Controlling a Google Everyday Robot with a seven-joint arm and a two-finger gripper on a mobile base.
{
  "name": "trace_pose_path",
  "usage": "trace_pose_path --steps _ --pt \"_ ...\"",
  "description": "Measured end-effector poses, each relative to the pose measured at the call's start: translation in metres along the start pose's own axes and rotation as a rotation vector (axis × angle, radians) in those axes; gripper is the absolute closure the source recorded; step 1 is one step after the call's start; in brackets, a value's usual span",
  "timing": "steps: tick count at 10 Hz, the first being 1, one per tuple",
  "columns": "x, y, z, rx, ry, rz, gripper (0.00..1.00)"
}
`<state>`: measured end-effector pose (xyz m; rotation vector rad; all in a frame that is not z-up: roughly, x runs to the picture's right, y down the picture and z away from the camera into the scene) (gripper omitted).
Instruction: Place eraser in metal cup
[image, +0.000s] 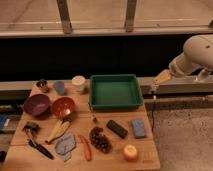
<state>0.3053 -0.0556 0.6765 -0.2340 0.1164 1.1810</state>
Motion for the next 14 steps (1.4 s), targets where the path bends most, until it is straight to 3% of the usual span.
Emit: trace_pose_path --steps 8,10,12,14 --pt "0.000 0.001 0.002 -0.014 0.009 -0.015 0.20" --pt "-0.008 0.018 0.017 -0.073 0.036 -0.090 0.20" --pt "-0.021 0.062 0.043 -0.145 0.082 -0.190 0.20" --pt "-0.016 0.096 0.058 -0.194 0.136 -0.269 0.20"
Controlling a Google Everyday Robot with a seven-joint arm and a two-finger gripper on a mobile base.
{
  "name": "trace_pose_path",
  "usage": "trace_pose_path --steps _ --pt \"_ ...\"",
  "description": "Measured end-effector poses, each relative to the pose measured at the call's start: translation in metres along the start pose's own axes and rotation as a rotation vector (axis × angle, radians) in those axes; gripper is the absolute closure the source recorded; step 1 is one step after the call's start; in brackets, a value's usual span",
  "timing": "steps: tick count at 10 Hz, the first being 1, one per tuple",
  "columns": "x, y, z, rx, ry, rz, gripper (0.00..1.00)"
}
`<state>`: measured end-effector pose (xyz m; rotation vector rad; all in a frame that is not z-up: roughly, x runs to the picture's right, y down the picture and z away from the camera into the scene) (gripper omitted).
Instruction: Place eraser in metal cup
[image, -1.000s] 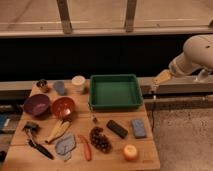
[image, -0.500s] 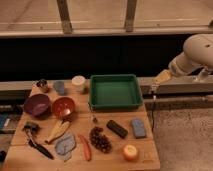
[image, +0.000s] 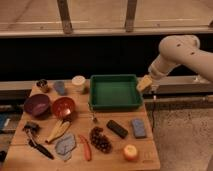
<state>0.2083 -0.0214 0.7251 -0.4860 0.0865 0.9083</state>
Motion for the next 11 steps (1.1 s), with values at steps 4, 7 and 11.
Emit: trace_pose_path --steps 4,7,11 --pt "0.007 0.044 0.019 -0.055 0.103 -0.129 0.20" --pt "0.007 0.044 0.019 -0.056 0.103 -0.128 0.20" --pt "-0.006 0.091 0.051 -0.108 0.172 -0.252 0.20"
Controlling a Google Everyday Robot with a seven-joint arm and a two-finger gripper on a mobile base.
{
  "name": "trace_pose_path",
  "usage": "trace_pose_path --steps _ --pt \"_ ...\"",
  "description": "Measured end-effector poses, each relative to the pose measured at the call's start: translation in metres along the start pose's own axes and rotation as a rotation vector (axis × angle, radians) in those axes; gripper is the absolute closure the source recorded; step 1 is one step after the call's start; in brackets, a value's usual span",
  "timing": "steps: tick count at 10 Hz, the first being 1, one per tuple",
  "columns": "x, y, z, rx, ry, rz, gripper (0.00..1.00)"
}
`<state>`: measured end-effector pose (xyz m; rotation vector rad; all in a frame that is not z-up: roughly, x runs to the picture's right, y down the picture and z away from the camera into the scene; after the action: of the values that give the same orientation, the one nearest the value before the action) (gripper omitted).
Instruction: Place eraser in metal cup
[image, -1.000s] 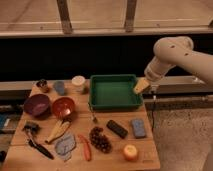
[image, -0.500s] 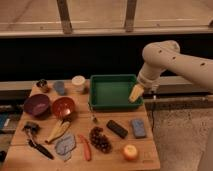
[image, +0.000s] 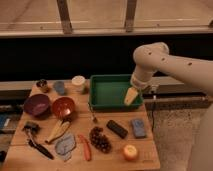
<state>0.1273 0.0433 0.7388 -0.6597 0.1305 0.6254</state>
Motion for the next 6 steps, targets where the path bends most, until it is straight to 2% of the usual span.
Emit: trace_pose_path --steps 2,6 --pt "-0.010 0.020 0.016 -0.024 0.020 -0.042 0.20" --pt "-0.008 0.044 0.035 -0.091 0.050 -0.087 0.20"
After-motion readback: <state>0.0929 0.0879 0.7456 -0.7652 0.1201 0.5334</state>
